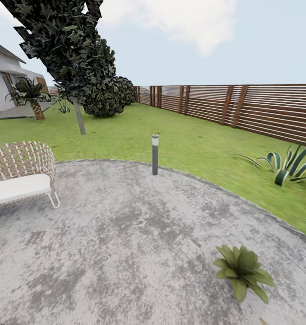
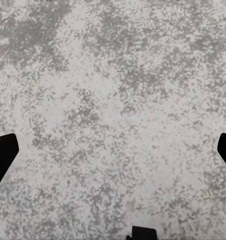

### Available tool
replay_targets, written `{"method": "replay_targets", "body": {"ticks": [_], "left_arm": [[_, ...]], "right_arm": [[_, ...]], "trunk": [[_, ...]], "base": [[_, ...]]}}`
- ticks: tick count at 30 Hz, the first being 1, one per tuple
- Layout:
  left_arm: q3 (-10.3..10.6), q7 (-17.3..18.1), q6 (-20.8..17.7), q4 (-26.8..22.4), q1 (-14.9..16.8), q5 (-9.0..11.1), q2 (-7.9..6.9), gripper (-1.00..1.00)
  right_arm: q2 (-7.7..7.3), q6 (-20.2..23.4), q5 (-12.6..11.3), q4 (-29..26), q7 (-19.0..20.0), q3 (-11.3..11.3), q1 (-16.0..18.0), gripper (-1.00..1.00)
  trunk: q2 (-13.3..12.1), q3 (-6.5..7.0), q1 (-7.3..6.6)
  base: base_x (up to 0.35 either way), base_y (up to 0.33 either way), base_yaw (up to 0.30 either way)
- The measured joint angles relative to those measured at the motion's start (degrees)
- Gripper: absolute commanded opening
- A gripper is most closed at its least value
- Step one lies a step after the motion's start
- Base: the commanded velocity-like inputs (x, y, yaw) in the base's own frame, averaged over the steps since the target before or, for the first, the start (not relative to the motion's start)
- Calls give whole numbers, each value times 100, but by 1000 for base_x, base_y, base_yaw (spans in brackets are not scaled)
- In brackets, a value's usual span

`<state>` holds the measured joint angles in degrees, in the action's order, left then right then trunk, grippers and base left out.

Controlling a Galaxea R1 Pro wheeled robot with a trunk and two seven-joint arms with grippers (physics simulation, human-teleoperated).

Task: Pick up the pesticide atomizer in the garden and spray insectifuge to fully cover both potted plants in the garden.

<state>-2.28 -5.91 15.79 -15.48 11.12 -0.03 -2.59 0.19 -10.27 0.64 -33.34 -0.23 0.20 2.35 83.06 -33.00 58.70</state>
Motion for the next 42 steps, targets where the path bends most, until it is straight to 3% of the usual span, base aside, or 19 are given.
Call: {"method": "replay_targets", "body": {"ticks": [42], "left_arm": [[-10, 2, 5, 13, 6, -1, -35, 100]], "right_arm": [[-6, -20, 3, 221, -1, -4, 0, 100]], "trunk": [[0, -198, 0]], "base": [[339, 0, 263]]}}
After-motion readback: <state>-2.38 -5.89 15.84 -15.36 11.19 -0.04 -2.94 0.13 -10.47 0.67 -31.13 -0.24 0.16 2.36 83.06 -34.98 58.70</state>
